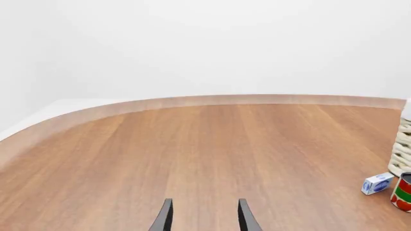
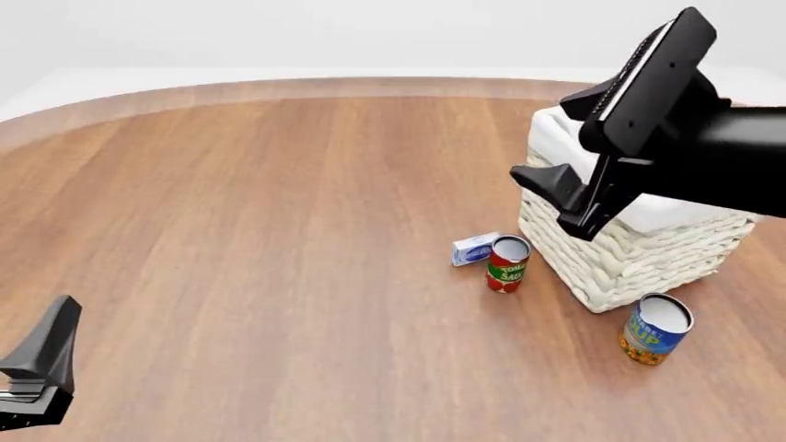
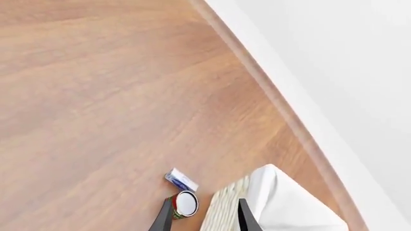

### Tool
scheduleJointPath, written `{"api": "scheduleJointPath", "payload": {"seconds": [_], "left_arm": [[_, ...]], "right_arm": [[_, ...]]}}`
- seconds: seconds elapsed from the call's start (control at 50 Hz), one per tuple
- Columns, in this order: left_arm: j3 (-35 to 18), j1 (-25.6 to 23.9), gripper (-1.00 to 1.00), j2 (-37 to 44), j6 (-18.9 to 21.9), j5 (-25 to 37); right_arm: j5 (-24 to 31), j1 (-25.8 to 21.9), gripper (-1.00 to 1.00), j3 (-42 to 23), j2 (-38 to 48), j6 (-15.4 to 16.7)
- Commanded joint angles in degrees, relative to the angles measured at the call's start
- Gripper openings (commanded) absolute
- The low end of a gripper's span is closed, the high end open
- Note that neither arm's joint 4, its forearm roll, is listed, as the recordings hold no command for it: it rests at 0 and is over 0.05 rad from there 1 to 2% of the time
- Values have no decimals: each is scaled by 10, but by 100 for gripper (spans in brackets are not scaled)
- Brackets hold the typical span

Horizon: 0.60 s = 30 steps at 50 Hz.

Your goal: Pick up the alphabet soup and the cream cheese box, and put them in the basket.

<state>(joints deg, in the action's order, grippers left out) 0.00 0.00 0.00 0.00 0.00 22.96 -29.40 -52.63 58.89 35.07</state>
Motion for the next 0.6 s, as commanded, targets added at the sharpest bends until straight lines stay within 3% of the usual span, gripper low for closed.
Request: {"api": "scheduleJointPath", "payload": {"seconds": [0.02, 0.4, 0.6], "left_arm": [[0, 0, 100, 0, 0, 0], [0, 0, 100, 0, 0, 0], [0, 0, 100, 0, 0, 0]], "right_arm": [[-1, 3, 100, -36, 44, 16], [10, 5, 100, -67, 132, 40], [46, -27, 100, -93, 161, 39]]}}
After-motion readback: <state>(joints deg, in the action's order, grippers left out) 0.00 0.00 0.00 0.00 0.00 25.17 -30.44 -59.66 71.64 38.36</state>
